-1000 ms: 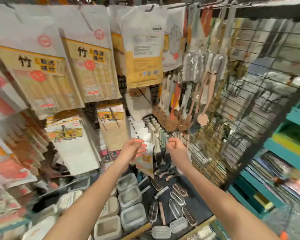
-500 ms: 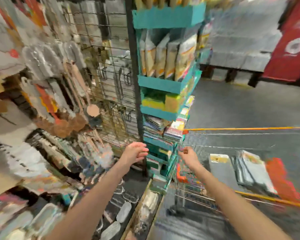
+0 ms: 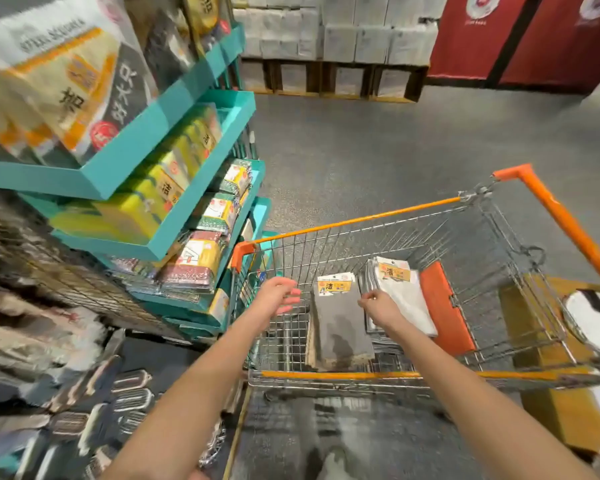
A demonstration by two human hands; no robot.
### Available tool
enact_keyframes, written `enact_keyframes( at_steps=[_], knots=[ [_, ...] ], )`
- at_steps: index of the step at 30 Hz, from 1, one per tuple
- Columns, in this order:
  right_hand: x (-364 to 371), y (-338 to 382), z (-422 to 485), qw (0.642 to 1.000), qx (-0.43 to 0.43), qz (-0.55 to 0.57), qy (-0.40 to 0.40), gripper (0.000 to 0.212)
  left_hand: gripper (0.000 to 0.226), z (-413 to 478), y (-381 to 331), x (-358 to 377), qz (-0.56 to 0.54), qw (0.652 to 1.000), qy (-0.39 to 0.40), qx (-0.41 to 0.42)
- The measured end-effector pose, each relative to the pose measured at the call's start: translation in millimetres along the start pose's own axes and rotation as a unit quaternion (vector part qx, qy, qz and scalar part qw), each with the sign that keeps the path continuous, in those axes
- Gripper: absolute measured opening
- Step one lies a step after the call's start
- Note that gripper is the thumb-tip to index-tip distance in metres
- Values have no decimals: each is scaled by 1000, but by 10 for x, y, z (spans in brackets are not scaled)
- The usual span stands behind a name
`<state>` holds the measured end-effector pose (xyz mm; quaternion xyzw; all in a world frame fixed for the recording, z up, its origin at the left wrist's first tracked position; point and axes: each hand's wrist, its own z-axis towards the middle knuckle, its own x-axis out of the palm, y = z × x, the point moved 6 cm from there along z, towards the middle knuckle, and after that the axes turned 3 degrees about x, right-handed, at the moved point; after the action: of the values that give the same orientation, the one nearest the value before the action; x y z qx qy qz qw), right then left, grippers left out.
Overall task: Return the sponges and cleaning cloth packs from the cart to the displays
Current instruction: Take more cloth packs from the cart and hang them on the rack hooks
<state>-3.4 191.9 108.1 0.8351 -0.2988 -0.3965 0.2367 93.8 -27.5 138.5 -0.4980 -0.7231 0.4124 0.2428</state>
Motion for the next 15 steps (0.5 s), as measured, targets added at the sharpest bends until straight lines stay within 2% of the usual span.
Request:
enact_keyframes(
  at_steps=[3, 5, 10, 15],
  knots=[
    [-214, -149, 115, 999, 24, 21, 0, 4, 12, 288, 111, 257, 40, 999, 20, -24],
    [-272, -270, 221, 998, 45, 31, 10, 9, 14, 481, 187, 398, 71, 996, 35, -34],
    [-326, -528, 587, 996, 78, 47, 17, 6, 11, 1162, 488, 708, 174, 980, 55, -84],
    [-303, -562, 996, 995, 84, 46, 24, 22, 12, 1806, 710, 922, 248, 961, 62, -103]
  ],
)
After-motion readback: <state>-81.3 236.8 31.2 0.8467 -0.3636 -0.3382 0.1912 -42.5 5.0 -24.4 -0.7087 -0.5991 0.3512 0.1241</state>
